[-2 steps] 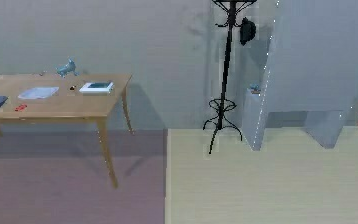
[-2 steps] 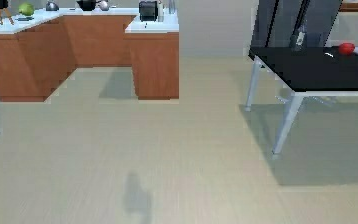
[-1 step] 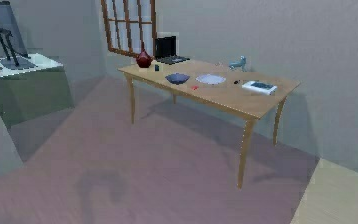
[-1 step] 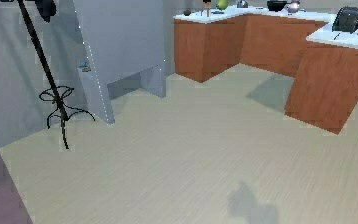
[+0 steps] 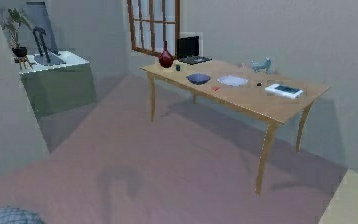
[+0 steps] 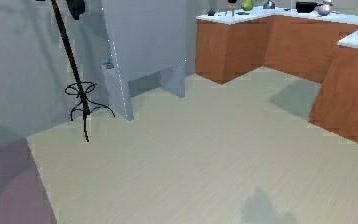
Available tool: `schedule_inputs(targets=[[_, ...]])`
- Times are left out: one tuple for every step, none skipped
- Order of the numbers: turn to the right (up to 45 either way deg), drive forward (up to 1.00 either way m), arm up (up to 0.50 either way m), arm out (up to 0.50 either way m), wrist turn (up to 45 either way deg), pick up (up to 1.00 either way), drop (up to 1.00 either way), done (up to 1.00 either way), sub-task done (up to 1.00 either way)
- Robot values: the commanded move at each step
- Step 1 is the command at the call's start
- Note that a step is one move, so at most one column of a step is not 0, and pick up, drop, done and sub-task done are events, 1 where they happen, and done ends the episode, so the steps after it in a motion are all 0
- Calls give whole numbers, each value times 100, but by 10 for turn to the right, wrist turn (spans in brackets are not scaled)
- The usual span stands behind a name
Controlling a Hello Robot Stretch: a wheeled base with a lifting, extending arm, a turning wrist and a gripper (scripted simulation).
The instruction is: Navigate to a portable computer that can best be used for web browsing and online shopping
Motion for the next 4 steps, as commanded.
schedule_inputs(targets=[[0,65,0,0,0,0,0,0,0],[-300,0,0,0,0,0,0,0,0],[0,100,0,0,0,0,0,0,0],[-30,0,0,0,0,0,0,0,0]])
